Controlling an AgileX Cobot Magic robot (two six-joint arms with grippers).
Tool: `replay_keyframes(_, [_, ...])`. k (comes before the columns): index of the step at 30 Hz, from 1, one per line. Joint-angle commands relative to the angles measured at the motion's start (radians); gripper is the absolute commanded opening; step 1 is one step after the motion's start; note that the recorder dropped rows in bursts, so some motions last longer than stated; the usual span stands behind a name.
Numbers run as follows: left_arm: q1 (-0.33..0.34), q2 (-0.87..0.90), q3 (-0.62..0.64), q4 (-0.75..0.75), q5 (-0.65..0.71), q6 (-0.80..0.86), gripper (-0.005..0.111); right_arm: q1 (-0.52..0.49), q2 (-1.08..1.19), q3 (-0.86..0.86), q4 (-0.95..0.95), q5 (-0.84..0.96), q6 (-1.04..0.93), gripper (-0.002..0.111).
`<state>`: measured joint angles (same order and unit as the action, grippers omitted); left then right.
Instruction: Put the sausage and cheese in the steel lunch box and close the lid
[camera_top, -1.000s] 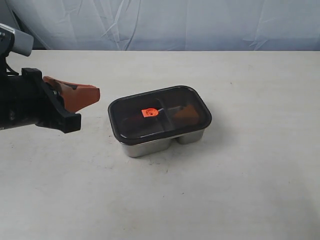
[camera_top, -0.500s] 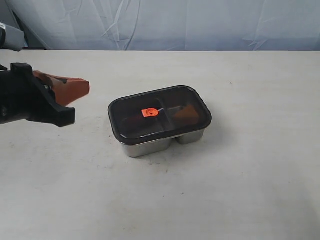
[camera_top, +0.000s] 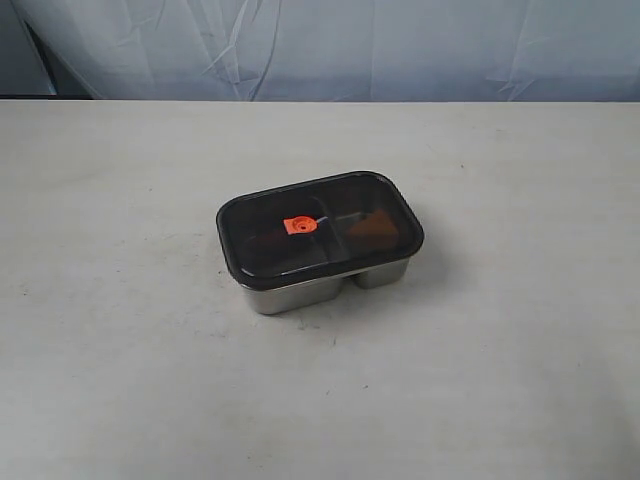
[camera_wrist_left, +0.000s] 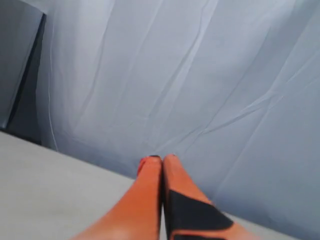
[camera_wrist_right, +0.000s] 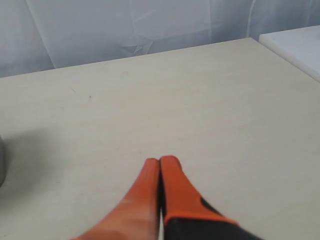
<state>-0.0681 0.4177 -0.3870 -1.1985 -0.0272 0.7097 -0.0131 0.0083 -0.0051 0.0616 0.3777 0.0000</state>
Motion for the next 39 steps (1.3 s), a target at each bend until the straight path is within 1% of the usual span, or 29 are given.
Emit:
replay_keyframes(1, [0.127,-0.068,0.049,0.349,0.288,-0.322,0.0,0.004,-0.006,0.005,0.001,-0.013,0.0,-0.001])
replay_keyframes(3, [0.158,-0.105,0.078,0.373,0.346,-0.326,0.0,0.004,-0.006,0.005,0.001,-0.013,0.0,-0.001])
replay_keyframes(5, [0.173,-0.143,0.122,0.399,0.357,-0.31,0.0,0.004,-0.006,0.005,0.001,-0.013,0.0,-0.001])
replay_keyframes(9, [0.176,-0.207,0.192,0.5,0.352,-0.305,0.0,0.004,-0.006,0.005,0.001,-0.013,0.0,-0.001])
replay_keyframes(12, [0.176,-0.233,0.232,0.563,0.32,-0.311,0.0,0.004,-0.006,0.005,0.001,-0.013,0.0,-0.001])
replay_keyframes(13, [0.176,-0.233,0.243,0.613,0.314,-0.344,0.0,0.004,-0.006,0.005,0.001,-0.013,0.0,-0.001])
replay_keyframes(15, [0.176,-0.233,0.26,0.803,0.321,-0.512,0.0,0.004,-0.006,0.005,0.001,-0.016,0.0,-0.001])
replay_keyframes(18, [0.176,-0.241,0.275,1.136,0.329,-0.867,0.0,0.004,-0.006,0.005,0.001,-0.016,0.0,-0.001])
replay_keyframes(19, [0.176,-0.246,0.28,1.198,0.329,-0.928,0.0,0.004,-0.006,0.005,0.001,-0.016,0.0,-0.001])
replay_keyframes(20, [0.176,-0.256,0.282,1.24,0.329,-0.945,0.0,0.004,-0.006,0.005,0.001,-0.016,0.0,-0.001])
replay_keyframes(24, [0.176,-0.306,0.299,1.253,0.327,-0.892,0.0,0.004,-0.006,0.005,0.001,-0.016,0.0,-0.001])
replay_keyframes(28, [0.176,-0.362,0.34,1.233,0.327,-0.882,0.0,0.004,-0.006,0.005,0.001,-0.016,0.0,-0.001])
replay_keyframes(31, [0.176,-0.392,0.375,1.198,0.327,-0.871,0.0,0.004,-0.006,0.005,0.001,-0.016,0.0,-0.001])
replay_keyframes(35, [0.176,-0.417,0.387,1.087,0.322,-0.733,0.0,0.004,-0.006,0.005,0.001,-0.016,0.0,-0.001])
replay_keyframes(39, [0.176,-0.418,0.387,1.08,0.315,-0.724,0.0,0.004,-0.006,0.005,0.001,-0.014,0.0,-0.001])
